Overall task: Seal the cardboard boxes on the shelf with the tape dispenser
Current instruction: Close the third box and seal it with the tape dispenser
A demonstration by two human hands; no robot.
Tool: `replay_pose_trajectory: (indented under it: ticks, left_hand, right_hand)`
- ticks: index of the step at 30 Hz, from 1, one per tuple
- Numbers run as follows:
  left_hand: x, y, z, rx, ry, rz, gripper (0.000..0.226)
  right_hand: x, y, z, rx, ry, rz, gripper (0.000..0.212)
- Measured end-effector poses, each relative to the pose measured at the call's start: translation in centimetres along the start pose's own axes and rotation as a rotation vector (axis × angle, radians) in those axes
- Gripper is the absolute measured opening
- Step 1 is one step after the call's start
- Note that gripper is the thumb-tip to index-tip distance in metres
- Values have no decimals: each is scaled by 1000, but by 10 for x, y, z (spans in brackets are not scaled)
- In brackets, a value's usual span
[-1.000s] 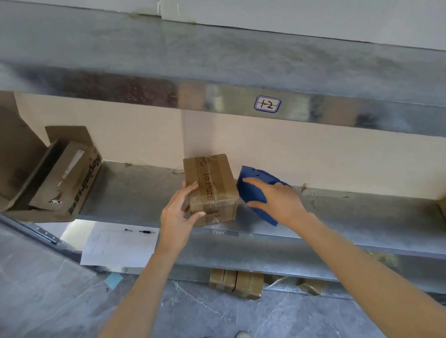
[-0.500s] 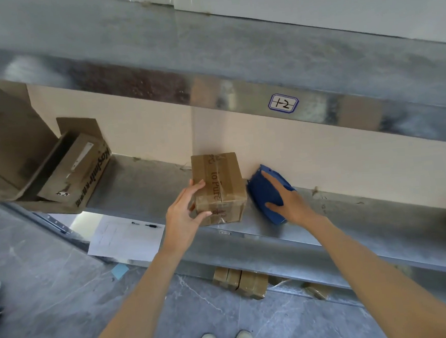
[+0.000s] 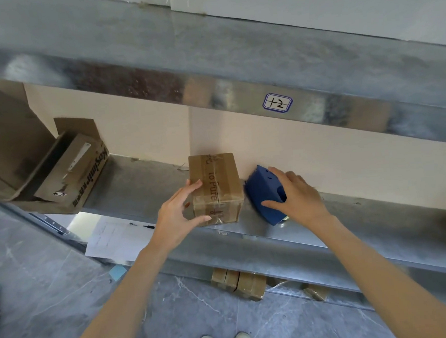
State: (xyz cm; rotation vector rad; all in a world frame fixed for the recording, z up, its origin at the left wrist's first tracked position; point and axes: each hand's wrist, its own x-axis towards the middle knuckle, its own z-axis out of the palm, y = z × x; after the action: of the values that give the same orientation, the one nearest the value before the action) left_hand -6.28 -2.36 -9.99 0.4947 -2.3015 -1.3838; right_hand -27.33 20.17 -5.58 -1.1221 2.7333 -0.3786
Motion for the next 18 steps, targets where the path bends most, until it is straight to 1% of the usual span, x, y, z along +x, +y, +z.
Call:
replay_pose_trajectory:
  ticks: [4,7,10,15,18]
  left_hand:
    - [4,-4,-8,88,-13,7,80]
    - [7,-5,-11,152,-3,17,77]
    - [8,-5,-13,219,18,48,70]
    - [8,-7,-14,330,40,153,62]
    - [8,-11,-13,332,43,155,59]
  right_hand:
    - [2,-29,7,148,4,-249,73]
    - [5,-47,17,170,3,-353,71]
    - [9,-51,27,229,25,-353,67]
    - [13,-47,37,286,124,-365,54]
    - [13,-47,40,310,140,-357,52]
